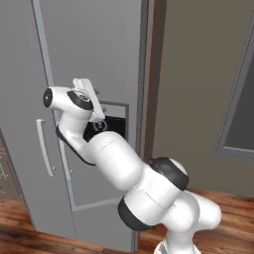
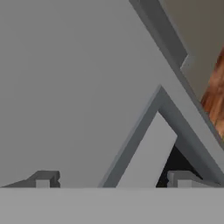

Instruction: Take the kiwi and lemon from the highest rack and move them to the second highest rack where the steak and pear are located, to maximize freezer space. Close the freezer door after rearranging.

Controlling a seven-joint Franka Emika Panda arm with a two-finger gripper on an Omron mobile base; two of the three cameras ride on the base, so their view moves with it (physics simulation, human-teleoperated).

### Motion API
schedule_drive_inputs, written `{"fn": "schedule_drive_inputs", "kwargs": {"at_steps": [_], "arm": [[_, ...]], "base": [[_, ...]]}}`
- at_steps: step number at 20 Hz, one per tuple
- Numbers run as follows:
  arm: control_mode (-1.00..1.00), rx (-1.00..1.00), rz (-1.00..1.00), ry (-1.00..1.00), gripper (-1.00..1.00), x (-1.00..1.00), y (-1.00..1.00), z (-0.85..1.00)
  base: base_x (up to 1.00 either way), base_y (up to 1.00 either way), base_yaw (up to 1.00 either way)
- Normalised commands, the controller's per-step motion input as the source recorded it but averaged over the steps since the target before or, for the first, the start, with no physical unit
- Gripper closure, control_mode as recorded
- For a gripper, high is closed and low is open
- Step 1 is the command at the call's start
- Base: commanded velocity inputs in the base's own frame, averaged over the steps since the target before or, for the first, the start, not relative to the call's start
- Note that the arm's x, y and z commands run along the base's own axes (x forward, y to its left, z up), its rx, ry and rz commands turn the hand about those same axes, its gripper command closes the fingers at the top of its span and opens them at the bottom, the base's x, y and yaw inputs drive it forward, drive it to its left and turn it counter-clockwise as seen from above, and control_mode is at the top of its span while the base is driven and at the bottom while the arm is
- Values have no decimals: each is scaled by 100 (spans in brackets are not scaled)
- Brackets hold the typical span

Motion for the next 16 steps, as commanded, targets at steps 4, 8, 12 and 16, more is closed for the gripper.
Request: {"fn": "schedule_drive_inputs", "kwargs": {"at_steps": [4, 8, 12, 16], "arm": [[-100, 0, -26, -3, -100, 19, -33, -19], [-100, 0, -22, -6, -100, 2, -26, -22], [-100, 0, -12, -16, -100, -9, -18, -26], [-100, 0, 0, -30, -100, -42, 0, -23]], "base": [[0, 0, 0], [0, 0, 0], [0, 0, 0], [0, 0, 0]]}}
